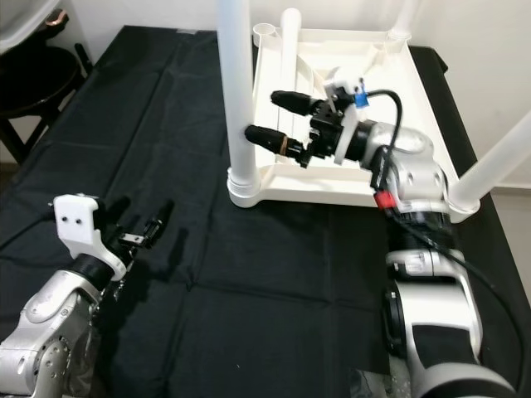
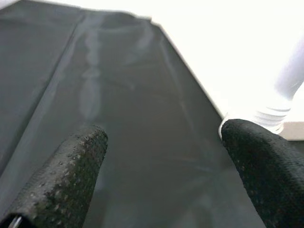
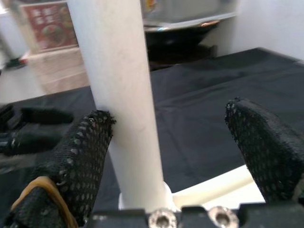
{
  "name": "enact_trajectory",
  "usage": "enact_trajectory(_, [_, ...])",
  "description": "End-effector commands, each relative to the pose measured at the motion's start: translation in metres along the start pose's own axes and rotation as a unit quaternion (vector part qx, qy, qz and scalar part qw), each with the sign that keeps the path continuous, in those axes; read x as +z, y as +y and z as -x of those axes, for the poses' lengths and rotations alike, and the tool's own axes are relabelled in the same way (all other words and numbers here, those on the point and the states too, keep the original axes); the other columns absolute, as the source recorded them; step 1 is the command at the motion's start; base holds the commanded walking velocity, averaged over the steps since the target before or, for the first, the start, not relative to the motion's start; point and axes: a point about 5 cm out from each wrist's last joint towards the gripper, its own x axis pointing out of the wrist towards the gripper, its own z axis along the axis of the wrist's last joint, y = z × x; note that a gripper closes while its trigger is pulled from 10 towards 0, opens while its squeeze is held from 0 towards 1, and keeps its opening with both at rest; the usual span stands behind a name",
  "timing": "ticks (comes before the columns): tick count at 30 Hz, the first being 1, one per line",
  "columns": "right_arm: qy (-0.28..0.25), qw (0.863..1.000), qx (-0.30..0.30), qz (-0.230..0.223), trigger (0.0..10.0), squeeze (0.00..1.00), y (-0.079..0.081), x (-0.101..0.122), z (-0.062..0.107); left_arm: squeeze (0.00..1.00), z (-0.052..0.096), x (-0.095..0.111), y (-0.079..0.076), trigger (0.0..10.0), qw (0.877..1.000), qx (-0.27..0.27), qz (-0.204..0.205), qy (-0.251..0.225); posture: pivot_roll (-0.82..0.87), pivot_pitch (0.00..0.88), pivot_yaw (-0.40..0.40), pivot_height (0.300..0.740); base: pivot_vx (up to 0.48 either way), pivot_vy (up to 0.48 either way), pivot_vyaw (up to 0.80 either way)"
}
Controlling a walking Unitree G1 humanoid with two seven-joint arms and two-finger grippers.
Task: Building children table
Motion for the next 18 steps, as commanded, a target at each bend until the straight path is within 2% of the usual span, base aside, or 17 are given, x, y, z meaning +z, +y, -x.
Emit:
enact_trajectory(1, [0.01, 0.998, 0.059, -0.007, 10.0, 0.0, 0.005, -0.003, -0.006, 0.0, 0.005, 0.005, -0.003, 10.0, 1.0, -0.019, -0.008, -0.009, 0.05, 0.309, -0.027, 0.74, 0.0, 0.0, 0.0])
enact_trajectory(3, [0.007, 0.995, 0.095, -0.014, 10.0, 0.0, 0.006, -0.002, -0.008, 0.0, 0.007, 0.009, -0.006, 10.0, 0.999, -0.03, -0.018, -0.017, 0.05, 0.311, -0.028, 0.74, 0.0, 0.0, 0.0])
enact_trajectory(8, [-0.006, 0.996, 0.086, -0.005, 10.0, 0.0, 0.0, 0.005, -0.021, 0.0, 0.009, 0.022, -0.005, 10.0, 0.998, -0.04, -0.029, -0.039, 0.06, 0.317, -0.035, 0.74, 0.0, 0.0, 0.0])
enact_trajectory(14, [-0.007, 0.996, 0.086, 0.01, 10.0, 0.0, 0.0, 0.007, -0.039, 0.0, 0.009, 0.032, -0.007, 10.0, 0.997, -0.04, -0.03, -0.054, 0.07, 0.319, -0.043, 0.74, 0.0, 0.0, 0.0])
enact_trajectory(15, [-0.007, 0.996, 0.091, 0.012, 3.6, 0.0, 0.0, 0.007, -0.042, 0.0, 0.009, 0.034, -0.008, 10.0, 0.997, -0.041, -0.03, -0.057, 0.07, 0.316, -0.045, 0.74, 0.0, 0.0, 0.0])
enact_trajectory(16, [-0.004, 0.995, 0.102, 0.015, 0.0, 0.0, 0.001, 0.008, -0.043, 0.0, 0.009, 0.035, -0.01, 10.0, 0.997, -0.043, -0.031, -0.059, 0.07, 0.312, -0.048, 0.74, 0.0, 0.0, 0.0])
enact_trajectory(18, [0.0, 0.993, 0.115, 0.019, 0.0, 0.0, 0.002, 0.008, -0.044, 0.0, 0.009, 0.037, -0.012, 10.0, 0.997, -0.046, -0.032, -0.062, 0.07, 0.312, -0.048, 0.74, 0.0, 0.0, 0.0])
